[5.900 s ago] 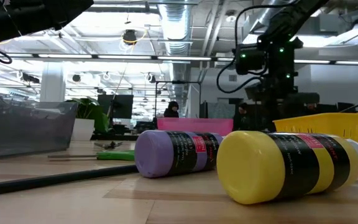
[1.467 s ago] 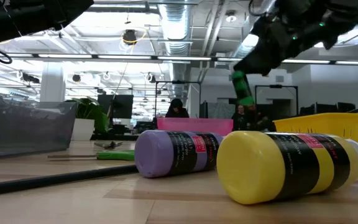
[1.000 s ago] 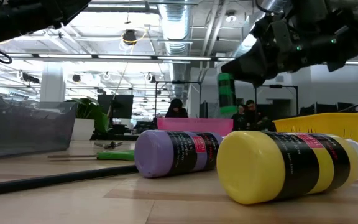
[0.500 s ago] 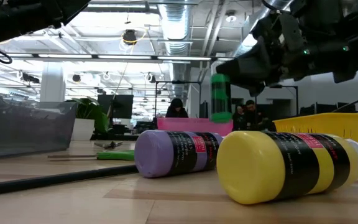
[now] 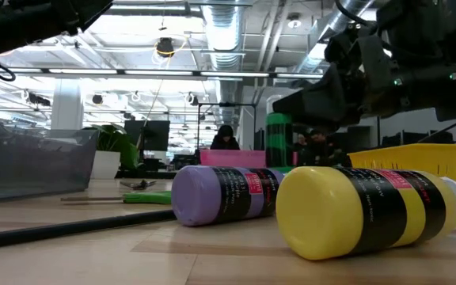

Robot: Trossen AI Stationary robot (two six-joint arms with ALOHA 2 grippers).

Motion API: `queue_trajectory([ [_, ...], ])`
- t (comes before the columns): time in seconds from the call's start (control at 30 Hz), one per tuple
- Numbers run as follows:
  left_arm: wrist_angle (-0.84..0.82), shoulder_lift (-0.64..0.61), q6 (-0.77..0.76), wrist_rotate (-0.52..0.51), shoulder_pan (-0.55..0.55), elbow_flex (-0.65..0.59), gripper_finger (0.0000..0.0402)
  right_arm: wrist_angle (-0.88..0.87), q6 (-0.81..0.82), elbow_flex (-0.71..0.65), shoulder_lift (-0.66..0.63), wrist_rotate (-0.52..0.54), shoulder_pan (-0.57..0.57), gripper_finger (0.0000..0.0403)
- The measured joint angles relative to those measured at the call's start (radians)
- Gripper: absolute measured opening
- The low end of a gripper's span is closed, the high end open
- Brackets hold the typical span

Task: Pick & Place Paint Supplies
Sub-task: Put the green paint bottle into the yellow bin

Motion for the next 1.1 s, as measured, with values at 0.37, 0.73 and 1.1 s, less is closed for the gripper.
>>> queue_trajectory([
  [0.37,0.000,0.000,0.000,0.000,0.000,0.000,0.0298,0.168,-0.014,0.000,0.131,0.001,-0.001,0.0117],
  [0.73,-0.001,0.000,0.000,0.000,0.000,0.000,0.0298,0.169,-0.040,0.002,0.140,-0.003,-0.001,0.0117],
  [1.1,-0.001,0.000,0.000,0.001,0.000,0.000,0.0298,0.162,-0.040,0.002,0.140,-0.024,-0.001,0.0119],
])
